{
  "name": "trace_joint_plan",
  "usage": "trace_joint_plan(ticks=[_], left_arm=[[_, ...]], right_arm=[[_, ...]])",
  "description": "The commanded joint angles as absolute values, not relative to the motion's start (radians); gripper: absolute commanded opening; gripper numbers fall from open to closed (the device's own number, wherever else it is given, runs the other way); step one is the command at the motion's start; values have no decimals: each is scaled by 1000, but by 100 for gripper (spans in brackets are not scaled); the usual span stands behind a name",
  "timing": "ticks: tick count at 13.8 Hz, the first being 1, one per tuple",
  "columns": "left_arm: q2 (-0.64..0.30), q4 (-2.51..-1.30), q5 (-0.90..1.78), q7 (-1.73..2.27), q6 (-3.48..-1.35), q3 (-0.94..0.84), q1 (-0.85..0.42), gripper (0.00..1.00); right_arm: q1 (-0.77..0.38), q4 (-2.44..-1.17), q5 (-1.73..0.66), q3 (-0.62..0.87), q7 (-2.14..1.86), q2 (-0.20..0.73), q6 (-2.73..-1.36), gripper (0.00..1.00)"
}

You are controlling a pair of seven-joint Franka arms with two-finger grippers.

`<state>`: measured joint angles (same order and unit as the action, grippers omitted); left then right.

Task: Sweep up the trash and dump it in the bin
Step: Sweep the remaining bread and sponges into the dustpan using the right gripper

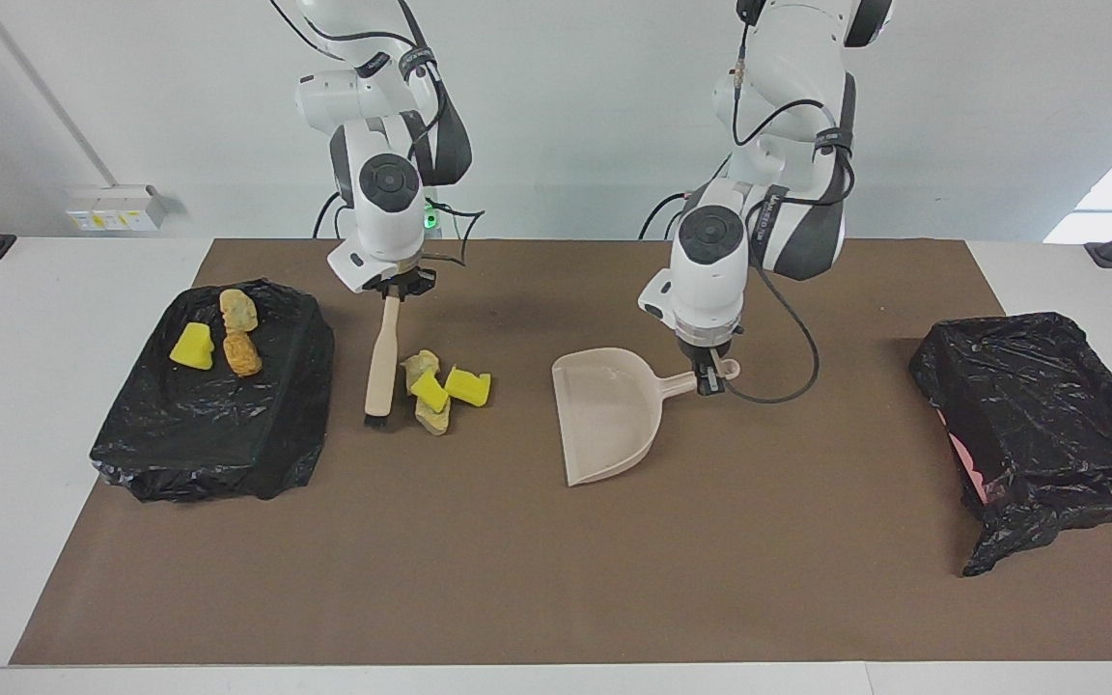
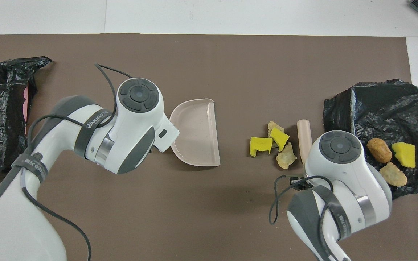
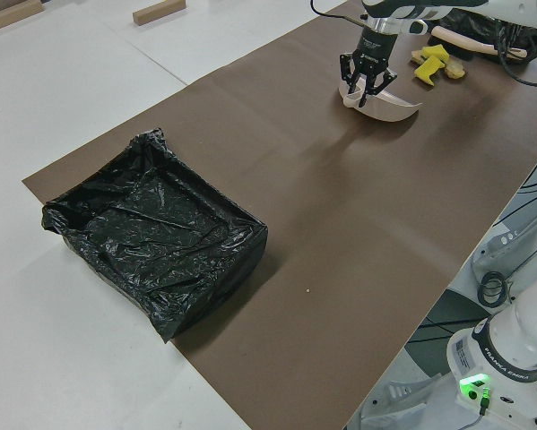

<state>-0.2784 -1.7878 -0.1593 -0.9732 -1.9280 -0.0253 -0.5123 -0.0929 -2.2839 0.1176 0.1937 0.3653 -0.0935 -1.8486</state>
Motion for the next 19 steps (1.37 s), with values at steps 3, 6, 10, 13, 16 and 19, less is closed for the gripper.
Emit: trace_joint_plan(ticks=[3, 6, 10, 13, 16, 19], left_arm=[[-206, -1902, -181, -910, -1970, -14, -557, 0], [-198, -1933, -181, -854, -1996, -15, -566, 0], [-181, -1982, -179, -827, -2054, -15, -571, 0], [-181, -2000, -173, -819, -2100, -15, -565, 0], [-181, -2023, -169, -819, -2163, -15, -552, 0], [-184, -2029, -141, -828, -2195, -15, -517, 0]], right_arm=[[-106, -2298, 69, 207, 356, -40, -1913, 0], [-165, -2283, 2, 209, 356, 3, -1945, 0], [-245, -2223, -130, 209, 412, 73, -1992, 0], [-290, -2191, -260, 209, 426, 113, -2074, 0], [-320, -2132, -412, 209, 411, 141, -2085, 0], [-357, -2068, -492, 210, 403, 166, -2079, 0]])
